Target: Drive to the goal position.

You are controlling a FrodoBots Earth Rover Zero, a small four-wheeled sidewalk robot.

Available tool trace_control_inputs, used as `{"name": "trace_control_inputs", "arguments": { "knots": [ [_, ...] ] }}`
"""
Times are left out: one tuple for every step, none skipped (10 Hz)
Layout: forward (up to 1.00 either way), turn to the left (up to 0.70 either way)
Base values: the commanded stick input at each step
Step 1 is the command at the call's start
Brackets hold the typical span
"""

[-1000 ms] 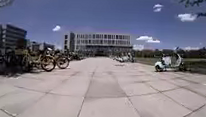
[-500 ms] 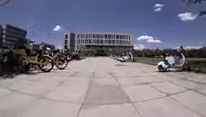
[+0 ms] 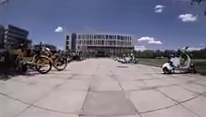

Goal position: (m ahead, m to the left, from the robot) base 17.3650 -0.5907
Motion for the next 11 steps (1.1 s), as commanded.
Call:
{"name": "trace_control_inputs", "arguments": {
  "knots": [
    [0.50, 0.00],
    [0.50, 0.00],
    [0.50, 0.00],
    [0.50, 0.00],
    [0.50, 0.00],
    [0.50, 0.00],
    [0.50, 0.00],
    [0.50, 0.00],
    [0.50, 0.00],
    [0.50, 0.00],
    [0.50, 0.00]
  ]
}}
